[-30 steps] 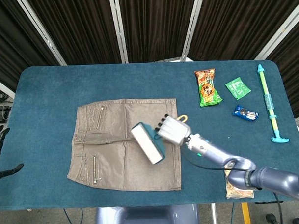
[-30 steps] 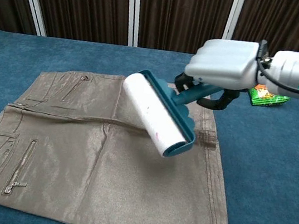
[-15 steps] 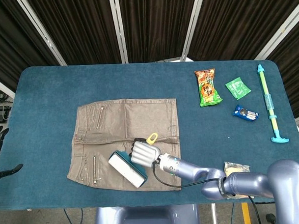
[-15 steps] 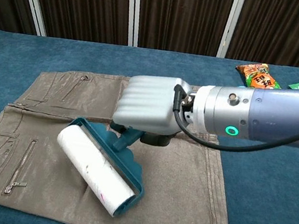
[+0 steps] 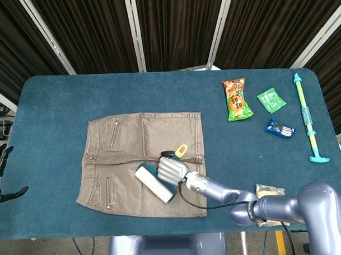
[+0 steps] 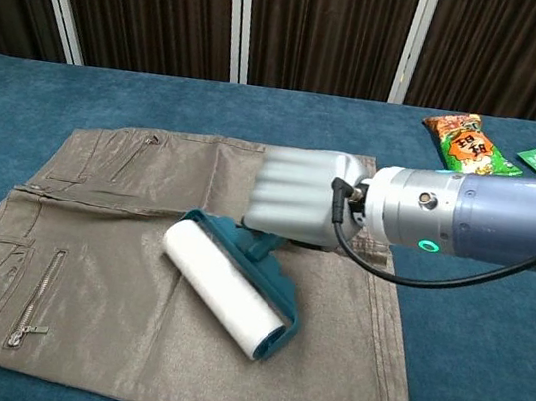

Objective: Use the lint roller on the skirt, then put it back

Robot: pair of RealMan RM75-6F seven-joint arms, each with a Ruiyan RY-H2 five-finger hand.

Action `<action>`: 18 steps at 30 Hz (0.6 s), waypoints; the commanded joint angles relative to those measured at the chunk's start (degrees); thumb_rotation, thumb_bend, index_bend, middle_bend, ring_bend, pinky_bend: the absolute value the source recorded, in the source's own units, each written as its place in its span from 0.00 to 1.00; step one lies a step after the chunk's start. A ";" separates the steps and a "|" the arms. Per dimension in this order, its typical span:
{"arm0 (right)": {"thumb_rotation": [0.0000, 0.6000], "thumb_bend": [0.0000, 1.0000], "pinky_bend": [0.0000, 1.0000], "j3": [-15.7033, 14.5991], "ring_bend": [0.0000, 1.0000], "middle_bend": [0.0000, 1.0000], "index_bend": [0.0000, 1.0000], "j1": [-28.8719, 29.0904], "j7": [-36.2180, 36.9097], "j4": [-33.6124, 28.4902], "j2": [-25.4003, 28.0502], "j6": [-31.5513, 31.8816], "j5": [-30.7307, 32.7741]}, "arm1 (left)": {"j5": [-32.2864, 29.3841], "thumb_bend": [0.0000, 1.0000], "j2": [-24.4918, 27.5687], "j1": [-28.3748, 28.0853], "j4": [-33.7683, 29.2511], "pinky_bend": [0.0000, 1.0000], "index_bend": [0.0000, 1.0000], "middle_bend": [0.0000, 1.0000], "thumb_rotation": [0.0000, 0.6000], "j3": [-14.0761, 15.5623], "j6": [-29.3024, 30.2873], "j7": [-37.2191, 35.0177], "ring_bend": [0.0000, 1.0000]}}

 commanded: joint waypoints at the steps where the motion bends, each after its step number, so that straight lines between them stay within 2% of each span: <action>1: 1.00 0.96 0.51 -1.28 0.50 0.58 0.52 -0.73 -1.83 1.89 1.02 0.77 0.95 | 0.13 0.00 -0.03 0.00 -0.13 0.00 0.00 0.00 1.00 0.02 0.15 0.16 0.00; 10: 1.00 0.96 0.51 -3.12 0.50 0.58 0.52 -3.03 -5.66 8.30 2.94 2.67 4.89 | 0.81 0.00 -0.06 -0.01 -0.61 0.00 0.00 0.00 1.00 0.19 0.55 0.66 0.00; 18: 1.00 0.96 0.52 -4.24 0.51 0.58 0.52 -3.20 -7.88 5.82 3.05 4.63 4.19 | 1.14 0.00 -0.02 -0.09 -1.04 0.00 0.00 0.00 1.00 0.33 0.58 0.76 0.00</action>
